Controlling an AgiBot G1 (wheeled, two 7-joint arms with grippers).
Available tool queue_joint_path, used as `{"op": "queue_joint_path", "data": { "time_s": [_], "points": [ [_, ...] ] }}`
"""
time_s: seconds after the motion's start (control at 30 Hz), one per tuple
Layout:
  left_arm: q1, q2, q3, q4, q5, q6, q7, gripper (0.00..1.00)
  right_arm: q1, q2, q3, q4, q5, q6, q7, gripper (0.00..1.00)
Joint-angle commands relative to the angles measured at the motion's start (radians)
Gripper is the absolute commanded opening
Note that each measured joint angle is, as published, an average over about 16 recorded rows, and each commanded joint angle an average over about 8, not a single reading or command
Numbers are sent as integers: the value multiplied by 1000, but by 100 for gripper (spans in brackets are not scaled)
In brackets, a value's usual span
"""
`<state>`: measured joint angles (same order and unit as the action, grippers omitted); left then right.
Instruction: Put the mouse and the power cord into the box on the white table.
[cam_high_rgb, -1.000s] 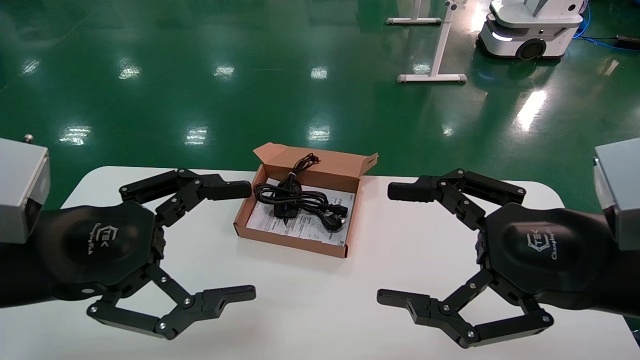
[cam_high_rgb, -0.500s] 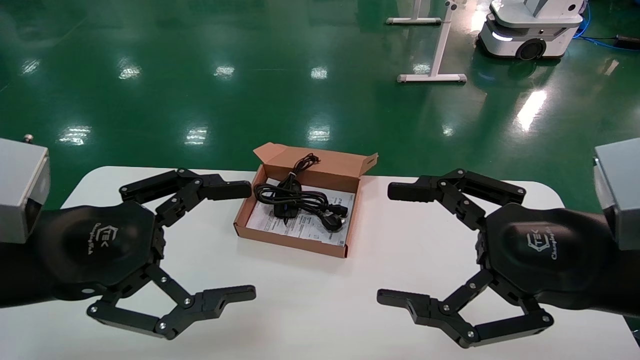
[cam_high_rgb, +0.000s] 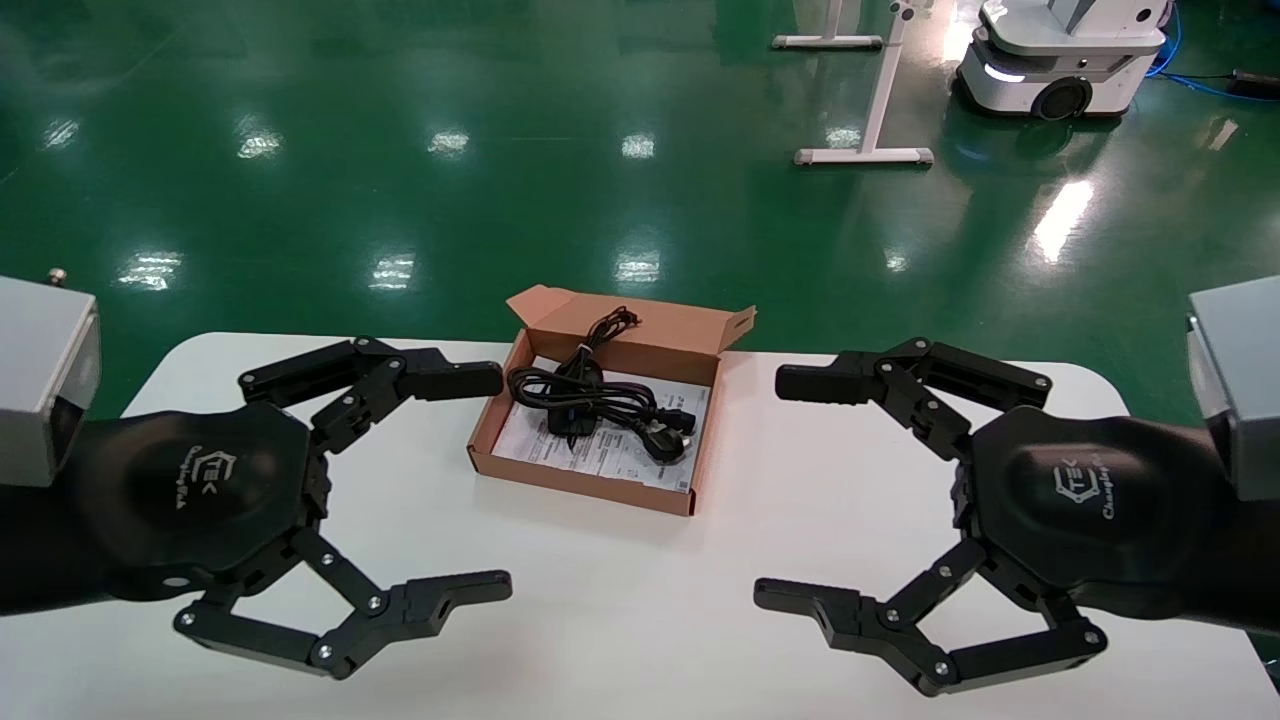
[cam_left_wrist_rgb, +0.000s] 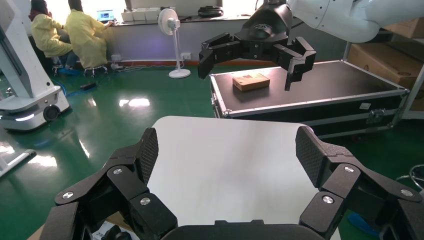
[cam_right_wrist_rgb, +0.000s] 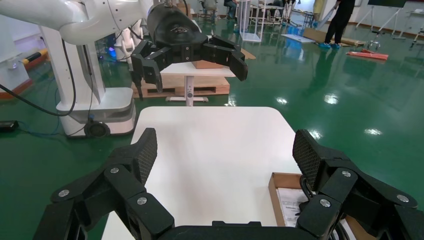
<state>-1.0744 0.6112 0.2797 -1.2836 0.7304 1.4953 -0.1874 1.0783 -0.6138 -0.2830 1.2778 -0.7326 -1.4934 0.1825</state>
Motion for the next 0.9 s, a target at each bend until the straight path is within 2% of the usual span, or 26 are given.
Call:
{"op": "queue_joint_path", "data": {
  "time_s": [0.03,0.9],
  "points": [
    [0,0,0,0,0,0,0,100,0,0,0,0,0,0,0,100],
    [0,0,0,0,0,0,0,100,0,0,0,0,0,0,0,100]
  ]
}}
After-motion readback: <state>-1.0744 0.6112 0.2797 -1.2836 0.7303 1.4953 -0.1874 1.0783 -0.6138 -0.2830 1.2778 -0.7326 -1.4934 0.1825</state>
